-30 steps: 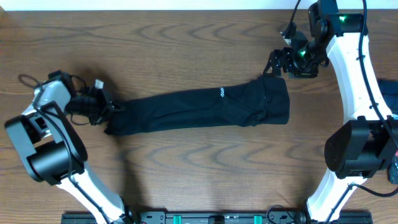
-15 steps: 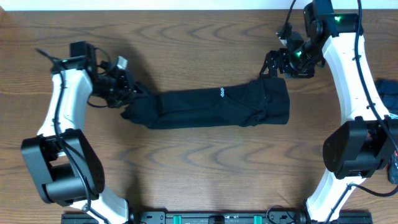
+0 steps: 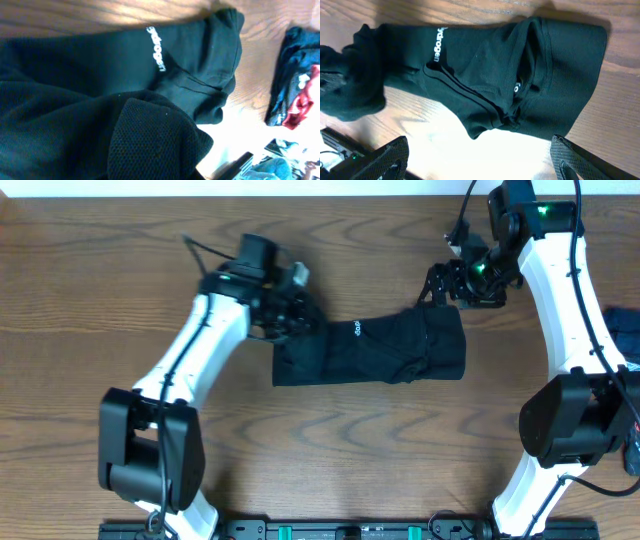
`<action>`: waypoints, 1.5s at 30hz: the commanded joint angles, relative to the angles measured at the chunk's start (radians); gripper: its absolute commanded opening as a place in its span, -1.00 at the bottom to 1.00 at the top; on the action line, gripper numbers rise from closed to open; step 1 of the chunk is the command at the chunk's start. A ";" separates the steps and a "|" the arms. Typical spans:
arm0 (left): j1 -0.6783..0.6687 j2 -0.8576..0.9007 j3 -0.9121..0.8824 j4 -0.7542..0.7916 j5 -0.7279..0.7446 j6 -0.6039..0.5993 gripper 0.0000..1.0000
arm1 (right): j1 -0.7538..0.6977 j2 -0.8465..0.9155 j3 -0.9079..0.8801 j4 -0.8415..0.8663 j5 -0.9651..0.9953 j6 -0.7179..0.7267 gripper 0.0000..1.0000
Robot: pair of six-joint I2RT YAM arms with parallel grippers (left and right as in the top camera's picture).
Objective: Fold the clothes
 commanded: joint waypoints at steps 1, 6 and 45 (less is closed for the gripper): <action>-0.027 0.008 0.014 0.008 -0.100 -0.087 -0.88 | 0.005 -0.003 0.005 -0.013 -0.011 -0.027 0.75; -0.039 0.051 0.014 0.008 -0.100 -0.106 -0.88 | 0.005 -0.003 0.005 -0.019 -0.011 -0.027 0.73; -0.114 0.234 0.115 0.257 0.171 -0.235 0.31 | -0.051 -0.002 0.005 -0.004 0.064 0.037 0.92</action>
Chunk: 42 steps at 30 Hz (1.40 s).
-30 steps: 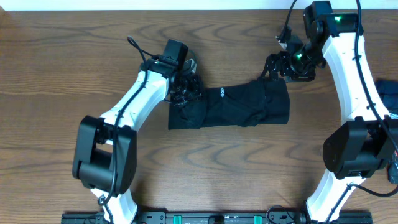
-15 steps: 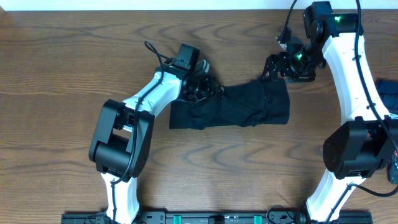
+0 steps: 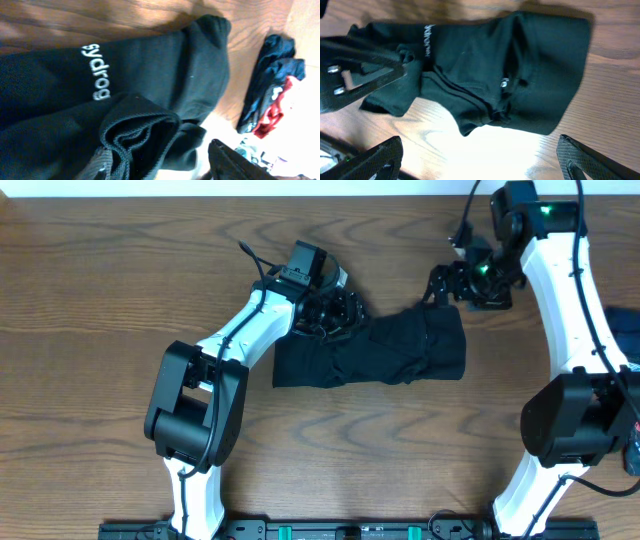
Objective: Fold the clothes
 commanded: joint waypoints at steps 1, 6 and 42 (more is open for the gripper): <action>-0.020 -0.008 0.051 -0.015 0.031 -0.012 0.31 | -0.040 -0.002 0.005 0.002 0.024 0.034 0.92; -0.058 -0.008 0.055 0.010 0.026 -0.045 0.30 | -0.063 -0.002 0.005 -0.002 0.010 0.036 0.91; 0.288 -0.089 0.081 -0.372 -0.064 0.288 0.31 | -0.194 0.264 -0.283 0.183 -0.219 -0.081 0.98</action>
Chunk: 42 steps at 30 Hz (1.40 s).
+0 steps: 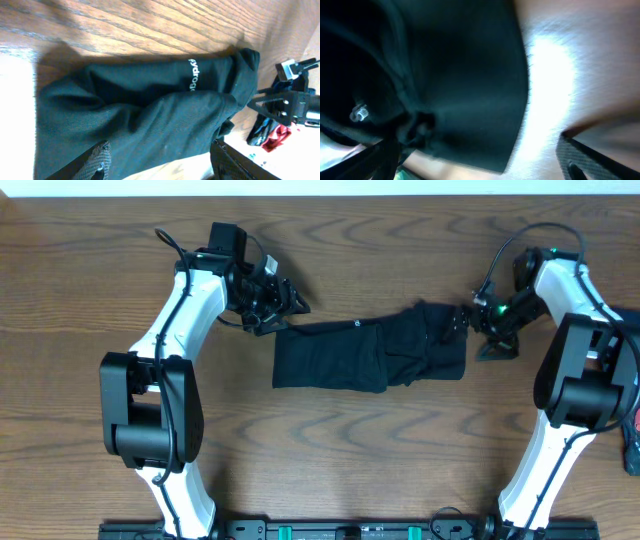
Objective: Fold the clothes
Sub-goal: 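Release the fold and move the right gripper toward the strip's right end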
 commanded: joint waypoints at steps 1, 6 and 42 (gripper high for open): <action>0.007 -0.023 0.019 -0.013 -0.017 0.046 0.31 | 0.013 0.018 -0.026 0.047 -0.089 -0.029 0.99; 0.007 -0.023 0.020 -0.018 -0.050 0.049 0.31 | 0.016 0.064 -0.044 0.084 -0.174 -0.072 0.99; -0.021 -0.023 0.019 -0.046 -0.068 0.049 0.30 | -0.166 0.246 -0.044 0.187 -0.186 -0.103 0.98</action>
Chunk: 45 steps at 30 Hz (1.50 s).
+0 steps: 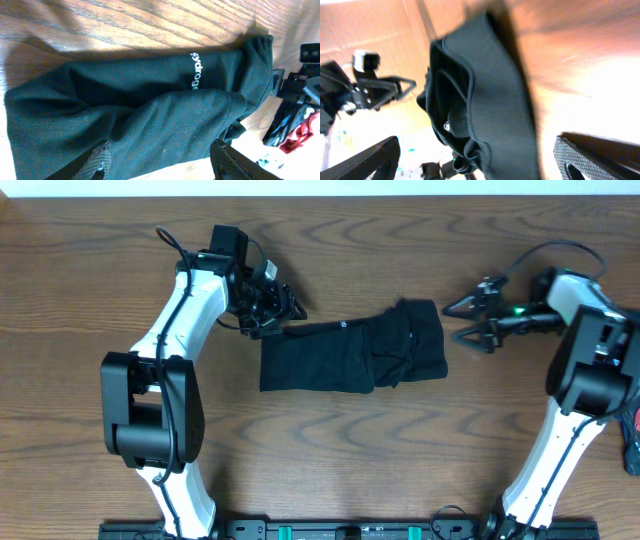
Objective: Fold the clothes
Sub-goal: 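Release the fold and move the right gripper toward the strip's right end, then grasp the bundle's right end with the right gripper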
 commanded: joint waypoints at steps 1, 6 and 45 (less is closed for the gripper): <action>-0.008 -0.023 0.019 -0.003 -0.012 0.018 0.30 | -0.022 0.101 -0.041 0.063 0.393 -0.005 0.99; -0.008 -0.023 0.019 -0.003 -0.012 0.018 0.30 | 0.024 0.102 -0.042 0.103 0.394 -0.005 0.99; -0.008 -0.023 0.019 -0.038 -0.012 0.016 0.20 | 0.212 0.104 -0.340 0.377 0.394 0.060 -0.01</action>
